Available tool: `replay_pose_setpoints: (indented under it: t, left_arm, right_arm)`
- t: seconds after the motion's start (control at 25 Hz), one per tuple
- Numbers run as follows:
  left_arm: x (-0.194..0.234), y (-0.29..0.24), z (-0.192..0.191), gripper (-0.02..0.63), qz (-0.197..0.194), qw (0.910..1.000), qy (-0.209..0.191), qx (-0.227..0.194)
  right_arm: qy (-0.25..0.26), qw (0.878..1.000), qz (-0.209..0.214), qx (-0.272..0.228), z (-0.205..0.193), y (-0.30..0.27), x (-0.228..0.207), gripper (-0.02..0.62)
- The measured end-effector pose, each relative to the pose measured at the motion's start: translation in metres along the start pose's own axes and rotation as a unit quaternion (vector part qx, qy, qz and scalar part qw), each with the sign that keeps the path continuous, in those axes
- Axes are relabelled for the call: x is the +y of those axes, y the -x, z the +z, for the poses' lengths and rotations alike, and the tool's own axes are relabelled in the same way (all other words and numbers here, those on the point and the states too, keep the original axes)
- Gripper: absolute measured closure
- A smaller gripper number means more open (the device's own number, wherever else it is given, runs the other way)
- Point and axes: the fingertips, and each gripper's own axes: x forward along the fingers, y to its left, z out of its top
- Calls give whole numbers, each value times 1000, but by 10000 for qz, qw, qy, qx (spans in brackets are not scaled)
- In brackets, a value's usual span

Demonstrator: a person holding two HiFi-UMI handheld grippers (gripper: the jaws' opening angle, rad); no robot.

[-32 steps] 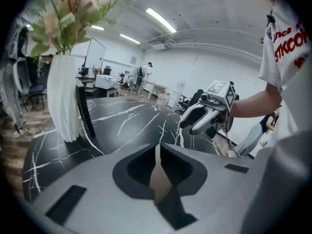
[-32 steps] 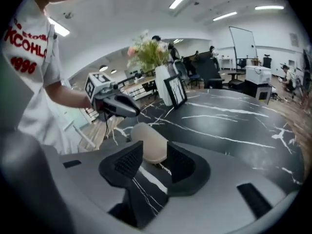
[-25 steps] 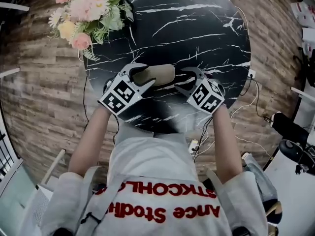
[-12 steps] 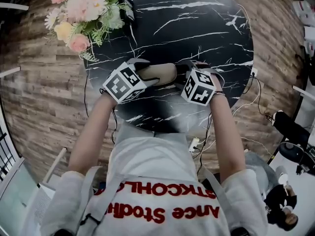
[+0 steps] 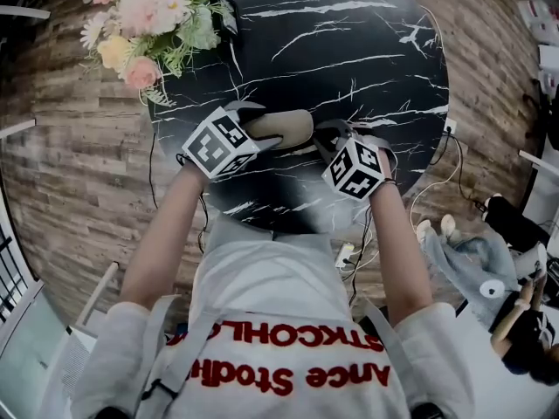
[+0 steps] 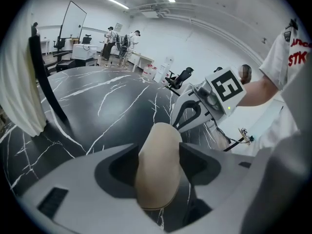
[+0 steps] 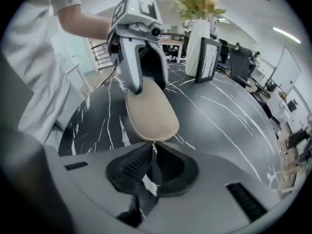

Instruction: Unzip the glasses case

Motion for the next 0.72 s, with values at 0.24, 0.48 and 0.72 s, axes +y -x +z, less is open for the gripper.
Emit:
replay_pose_setpoints:
  t: [0.24, 0.48, 0.72]
  left_arm:
    - [0, 0, 1, 339, -7, 10000, -17, 6]
    - [0, -1, 0, 339, -24, 10000, -14, 19]
    - [1, -1, 1, 339, -50, 10000, -25, 14]
  right_arm:
    - [-587, 9971, -17, -492, 5, 5, 2, 547]
    - [-556, 9970, -21, -540, 3, 3, 11, 564]
    - [-277, 9979, 550, -208, -5, -2, 8, 428]
